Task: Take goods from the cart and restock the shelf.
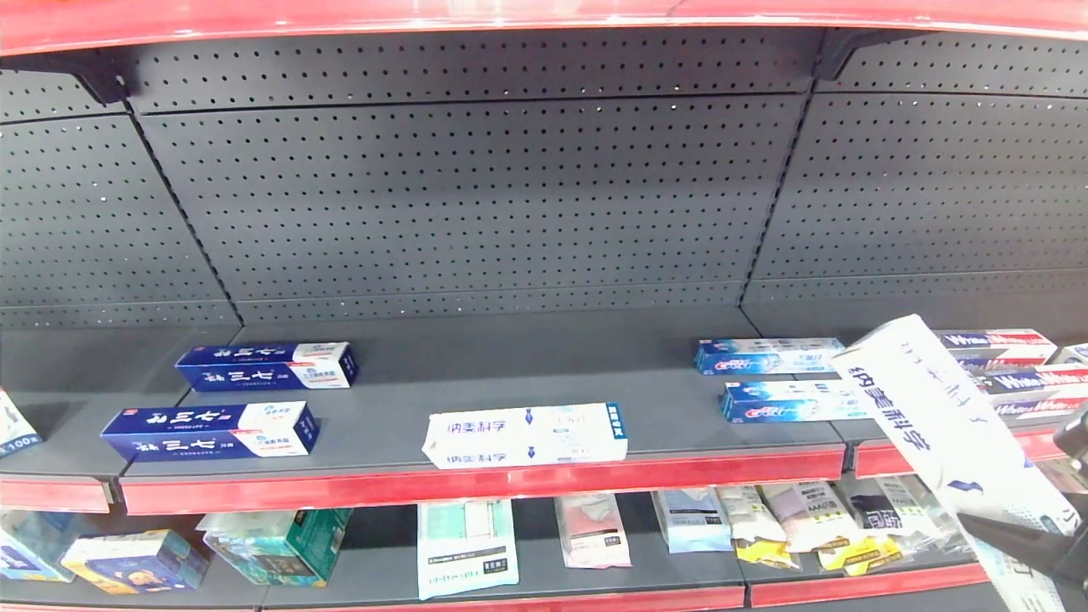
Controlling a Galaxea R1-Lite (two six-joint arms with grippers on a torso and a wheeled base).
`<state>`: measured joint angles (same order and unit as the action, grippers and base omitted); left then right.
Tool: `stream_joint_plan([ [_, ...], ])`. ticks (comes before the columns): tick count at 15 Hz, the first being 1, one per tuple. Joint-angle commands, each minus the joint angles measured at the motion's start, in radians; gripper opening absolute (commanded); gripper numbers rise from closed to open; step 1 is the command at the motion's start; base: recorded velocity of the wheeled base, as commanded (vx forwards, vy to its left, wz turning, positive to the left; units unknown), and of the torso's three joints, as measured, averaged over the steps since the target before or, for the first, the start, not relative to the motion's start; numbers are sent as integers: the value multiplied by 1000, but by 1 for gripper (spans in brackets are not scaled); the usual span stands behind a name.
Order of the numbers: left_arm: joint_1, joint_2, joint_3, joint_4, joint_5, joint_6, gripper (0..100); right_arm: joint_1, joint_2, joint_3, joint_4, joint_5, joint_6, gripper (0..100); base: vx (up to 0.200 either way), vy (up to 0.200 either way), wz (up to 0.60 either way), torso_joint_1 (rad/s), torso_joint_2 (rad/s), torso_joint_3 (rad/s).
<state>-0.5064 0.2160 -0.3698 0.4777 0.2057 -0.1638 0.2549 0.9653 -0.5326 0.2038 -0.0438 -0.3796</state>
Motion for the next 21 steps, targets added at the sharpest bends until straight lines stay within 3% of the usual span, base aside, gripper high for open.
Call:
stream_joint_plan([
  [1, 19, -150, 57, 10, 30, 6, 100, 0, 27, -18, 0, 7, -1, 0, 0, 0, 0, 0, 0, 0],
  [2, 81, -147, 63, 10, 47, 4, 100, 0, 26, -18, 0, 7, -2, 0, 0, 0, 0, 0, 0, 0],
  [3, 178, -148, 75, 12, 46, 3, 100, 0, 26, -18, 2, 7, -5, 0, 0, 0, 0, 0, 0, 0],
  [4, 223, -152, 86, 12, 46, -2, 100, 0, 27, -18, 2, 7, -5, 0, 0, 0, 0, 0, 0, 0],
  [6, 210, -170, 107, 9, 44, -14, 100, 0, 38, -18, 0, 5, -4, 0, 0, 0, 0, 0, 0, 0],
  [7, 193, -207, 114, 7, -19, 0, 100, -3, 39, -18, -4, 5, -1, 0, 0, 0, 0, 0, 0, 0],
  [8, 174, -216, 112, 9, -94, 43, 100, -3, 39, -18, -11, 7, 4, 0, 0, 0, 0, 0, 0, 0],
  [10, 172, -216, 115, 10, -129, 129, 100, -5, 44, -15, -41, 7, 5, 0, 0, 0, 0, 0, 0, 0],
  [11, 172, -216, 120, 6, -115, 168, 100, -5, 53, -10, -61, 7, 5, 0, 0, 0, 0, 0, 0, 0],
  [13, 172, -216, 127, -96, 26, 179, 100, -3, 56, -4, -69, 7, 1, 0, 0, 0, 0, 0, 0, 0],
  [14, 172, -216, 141, -154, 67, 179, 100, -3, 62, -4, -69, 7, 4, 0, 0, 0, 0, 0, 0, 0],
  [16, 180, -211, 196, -195, 81, 147, 100, -3, 70, -9, -72, 5, -2, 0, 0, 0, 0, 0, 0, 0],
  [18, 213, -153, 189, -202, 98, 98, 100, -2, 78, -15, -73, 5, -5, 0, 0, 0, 0, 0, 0, 0],
  [20, 319, 5, 158, -238, 104, -39, 100, 1, 79, -9, -72, 5, -10, 0, 0, 0, 0, 0, 0, 0],
  [21, 351, 16, 164, -248, 104, -43, 100, 1, 79, -7, -72, 5, -19, 0, 0, 0, 0, 0, 0, 0],
])
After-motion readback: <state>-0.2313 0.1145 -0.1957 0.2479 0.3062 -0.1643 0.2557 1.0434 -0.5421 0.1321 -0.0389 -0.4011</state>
